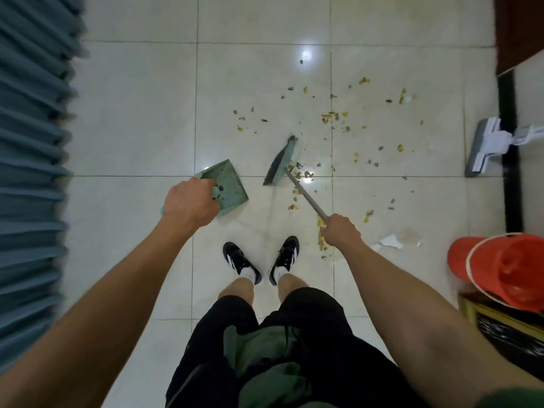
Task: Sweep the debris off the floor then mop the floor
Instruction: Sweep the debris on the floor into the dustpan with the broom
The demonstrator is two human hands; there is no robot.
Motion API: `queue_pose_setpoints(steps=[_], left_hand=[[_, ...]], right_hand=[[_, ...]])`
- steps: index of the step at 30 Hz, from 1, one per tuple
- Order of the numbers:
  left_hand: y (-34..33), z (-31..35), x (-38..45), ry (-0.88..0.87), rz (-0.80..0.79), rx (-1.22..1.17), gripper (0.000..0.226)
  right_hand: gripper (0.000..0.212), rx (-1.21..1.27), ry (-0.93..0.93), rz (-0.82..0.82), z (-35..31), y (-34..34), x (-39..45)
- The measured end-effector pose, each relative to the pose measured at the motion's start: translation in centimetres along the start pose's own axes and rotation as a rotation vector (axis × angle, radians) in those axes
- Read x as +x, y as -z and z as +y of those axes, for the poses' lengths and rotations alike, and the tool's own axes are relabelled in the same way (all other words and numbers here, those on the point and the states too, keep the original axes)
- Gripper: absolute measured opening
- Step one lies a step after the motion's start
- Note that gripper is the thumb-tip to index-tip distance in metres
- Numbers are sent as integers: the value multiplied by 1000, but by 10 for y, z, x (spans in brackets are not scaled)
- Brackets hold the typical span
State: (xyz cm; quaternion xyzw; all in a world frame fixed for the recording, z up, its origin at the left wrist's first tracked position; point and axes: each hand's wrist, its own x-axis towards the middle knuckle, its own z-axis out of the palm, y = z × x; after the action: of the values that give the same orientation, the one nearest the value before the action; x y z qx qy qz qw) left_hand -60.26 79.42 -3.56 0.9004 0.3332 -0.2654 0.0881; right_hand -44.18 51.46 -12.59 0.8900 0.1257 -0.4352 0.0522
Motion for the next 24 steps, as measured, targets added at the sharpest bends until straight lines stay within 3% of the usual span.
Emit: queue_pose_setpoints(steps=[6,12,18,24], left_hand=[[14,56,8,-91,8,45,36],[31,72,16,-126,39,32,24],[42,38,27,-103,50,13,23],[55,-41,57,-48,55,-37,28]], right_hand=[[25,130,-41,32,47,8,-13],[33,153,-11,73,48,19,-17],[36,109,62,101,-7,42,-9],[36,83,110,89,-94,56,15]])
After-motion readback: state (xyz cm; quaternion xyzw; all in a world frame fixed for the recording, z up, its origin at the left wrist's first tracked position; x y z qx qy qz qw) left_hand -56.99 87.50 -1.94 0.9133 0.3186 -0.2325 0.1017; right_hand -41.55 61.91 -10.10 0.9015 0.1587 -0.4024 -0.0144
